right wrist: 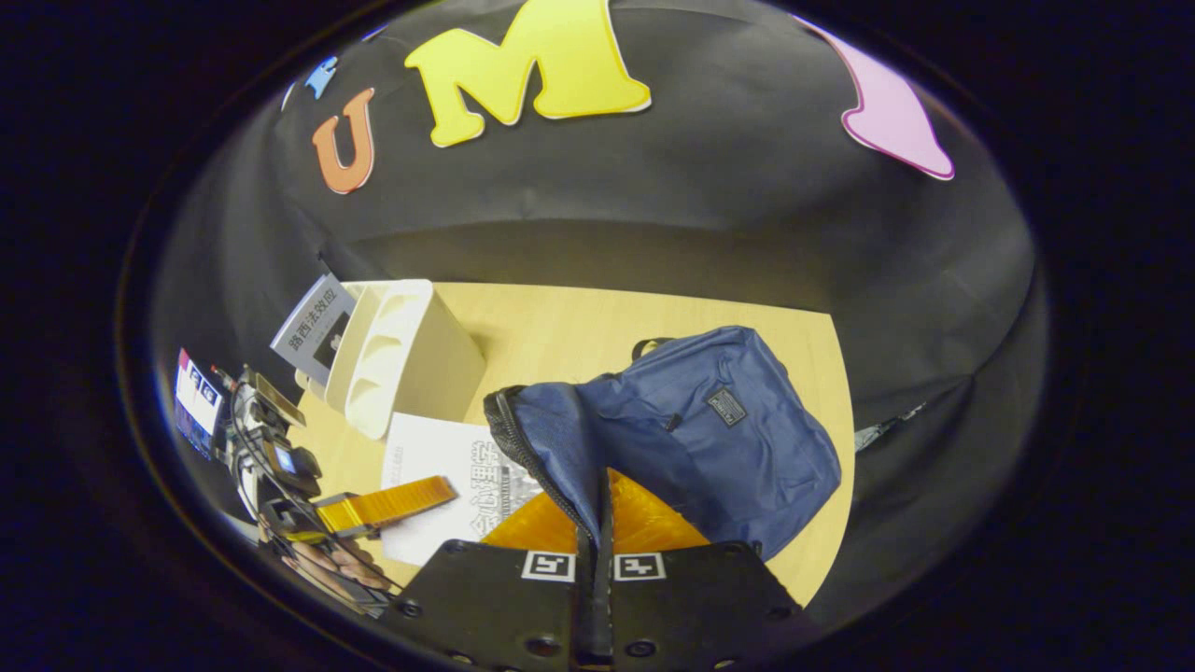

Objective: Open the schoolbag, grab two books from the bookshelf and put them into the schoolbag.

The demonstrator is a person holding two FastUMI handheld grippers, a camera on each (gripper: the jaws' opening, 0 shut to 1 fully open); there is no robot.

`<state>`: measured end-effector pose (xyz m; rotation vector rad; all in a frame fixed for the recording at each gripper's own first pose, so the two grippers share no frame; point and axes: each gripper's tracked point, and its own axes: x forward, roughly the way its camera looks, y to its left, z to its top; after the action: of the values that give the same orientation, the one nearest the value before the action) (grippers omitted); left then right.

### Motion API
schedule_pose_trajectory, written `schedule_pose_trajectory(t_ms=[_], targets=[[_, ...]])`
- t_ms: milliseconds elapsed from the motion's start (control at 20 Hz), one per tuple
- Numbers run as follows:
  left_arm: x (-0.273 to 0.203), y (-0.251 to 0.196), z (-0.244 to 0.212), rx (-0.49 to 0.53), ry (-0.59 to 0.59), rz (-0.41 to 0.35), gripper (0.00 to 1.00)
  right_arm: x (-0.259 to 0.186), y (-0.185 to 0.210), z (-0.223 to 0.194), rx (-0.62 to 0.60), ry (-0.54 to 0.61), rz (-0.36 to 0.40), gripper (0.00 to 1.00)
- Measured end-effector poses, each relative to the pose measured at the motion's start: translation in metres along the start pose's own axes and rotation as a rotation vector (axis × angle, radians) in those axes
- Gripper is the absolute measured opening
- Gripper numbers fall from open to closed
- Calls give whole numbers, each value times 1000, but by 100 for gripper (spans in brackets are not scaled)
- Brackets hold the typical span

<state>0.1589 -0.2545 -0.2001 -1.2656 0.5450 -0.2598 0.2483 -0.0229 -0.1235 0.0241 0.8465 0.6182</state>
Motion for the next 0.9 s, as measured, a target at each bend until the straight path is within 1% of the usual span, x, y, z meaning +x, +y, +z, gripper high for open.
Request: schedule_pose_trajectory(t_ms=[50,100,150,300,450,600,650,750,800,850,900], targets=[[6,0,-3,-6,-14,-3,51,-1,1,2,-10,2,11,1],[15,-3,-8,-14,-24,-11,46,-2,1,3,-34,2,23,1],[30,-8,-17,-22,-37,-26,47,-3,0,3,-52,5,33,0],[63,-7,-36,-51,-52,-31,47,-6,-1,7,-76,8,49,1],[98,-4,-51,-81,-55,-65,46,-10,1,12,-107,3,62,1],[136,-6,-57,-118,-49,-117,46,-10,1,13,-78,12,95,1],[143,-8,-60,-124,-46,-132,46,-11,0,16,-66,10,99,1],[156,-8,-68,-147,-35,-155,46,-14,1,17,-81,4,97,1],[160,-8,-71,-156,-32,-165,51,-15,2,17,-93,3,96,0],[165,-6,-72,-166,-32,-173,46,-16,1,17,-106,4,93,0],[169,-6,-72,-178,-31,-179,46,-16,1,14,-110,6,91,0]])
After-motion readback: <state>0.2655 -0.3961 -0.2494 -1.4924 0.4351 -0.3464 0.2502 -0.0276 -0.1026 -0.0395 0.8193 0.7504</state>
